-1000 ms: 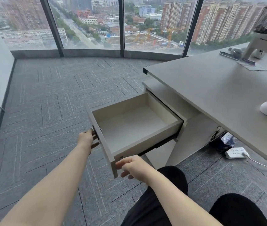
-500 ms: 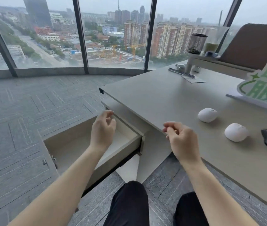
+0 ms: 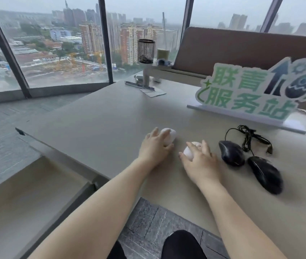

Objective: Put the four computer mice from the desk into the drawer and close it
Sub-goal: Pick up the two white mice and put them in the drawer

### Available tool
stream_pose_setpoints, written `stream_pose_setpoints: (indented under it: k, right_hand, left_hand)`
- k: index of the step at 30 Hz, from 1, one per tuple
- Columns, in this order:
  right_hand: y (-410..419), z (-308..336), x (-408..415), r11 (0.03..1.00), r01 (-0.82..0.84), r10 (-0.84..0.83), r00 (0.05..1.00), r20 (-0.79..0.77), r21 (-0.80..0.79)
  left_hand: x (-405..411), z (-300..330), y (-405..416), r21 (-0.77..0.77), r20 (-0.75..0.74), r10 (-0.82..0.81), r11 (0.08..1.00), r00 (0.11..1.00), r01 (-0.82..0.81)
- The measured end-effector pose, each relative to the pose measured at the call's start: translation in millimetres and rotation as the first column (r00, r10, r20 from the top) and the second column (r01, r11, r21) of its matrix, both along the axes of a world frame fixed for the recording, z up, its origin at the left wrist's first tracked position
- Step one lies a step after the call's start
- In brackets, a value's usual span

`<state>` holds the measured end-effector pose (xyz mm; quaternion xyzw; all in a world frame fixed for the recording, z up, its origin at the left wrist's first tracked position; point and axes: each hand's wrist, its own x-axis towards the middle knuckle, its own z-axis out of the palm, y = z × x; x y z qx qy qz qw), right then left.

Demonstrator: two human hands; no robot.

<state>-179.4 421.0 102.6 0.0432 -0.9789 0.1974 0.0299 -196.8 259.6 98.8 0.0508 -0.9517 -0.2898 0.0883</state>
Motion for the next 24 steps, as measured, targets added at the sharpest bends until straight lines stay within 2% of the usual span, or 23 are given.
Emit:
stream_pose_setpoints:
  k: [2, 6, 8, 10, 13, 16, 19, 21, 24]
  right_hand:
    - [-0.4, -2.8, 0.0, 1.000, 0.018, -0.018, 0.998, -0.052, 0.004]
    - [-0.6, -8.8, -0.2, 1.000, 0.007, -0.007, 0.981, -0.195, -0.002]
    - [-1.1, -10.2, 1.3, 0.999, -0.037, 0.031, 0.975, -0.219, -0.023]
    - [-7.5, -5.3, 8.7, 0.984, -0.122, 0.084, 0.958, -0.273, -0.127]
    - [-40.7, 16.9, 39.8, 0.895, -0.297, 0.188, 0.928, -0.322, -0.333]
    - [-92.2, 38.6, 86.1, 0.744, -0.521, 0.387, 0.846, -0.366, -0.418]
    - [-130.3, 31.1, 110.5, 0.675, -0.617, 0.547, 0.786, -0.287, -0.403]
    - [-227.9, 13.1, 150.9, 0.579, -0.703, 0.728, 0.674, -0.126, -0.413]
    - [-261.7, -15.6, 147.9, 0.630, -0.666, 0.729, 0.685, 0.007, -0.399]
  left_hand:
    - [-8.7, -2.9, 2.3, -0.077, -0.049, 0.017, 0.997, 0.999, -0.021]
    - [-4.7, -3.8, -1.0, -0.013, -0.125, 0.117, 0.993, 0.985, -0.120]
    - [7.9, -3.6, -11.0, 0.064, -0.140, 0.167, 0.985, 0.976, -0.159]
    - [31.4, 0.6, -30.0, 0.206, -0.177, 0.233, 0.959, 0.956, -0.195]
    - [75.0, 6.1, -76.0, 0.364, -0.282, 0.384, 0.891, 0.880, -0.272]
    - [124.2, 5.3, -125.5, 0.408, -0.281, 0.557, 0.807, 0.782, -0.428]
    - [154.2, -8.9, -160.3, 0.381, -0.181, 0.633, 0.751, 0.753, -0.539]
    - [230.7, -32.9, -244.2, 0.334, -0.069, 0.797, 0.585, 0.600, -0.739]
    - [248.8, -65.5, -262.6, 0.253, 0.096, 0.821, 0.526, 0.562, -0.812]
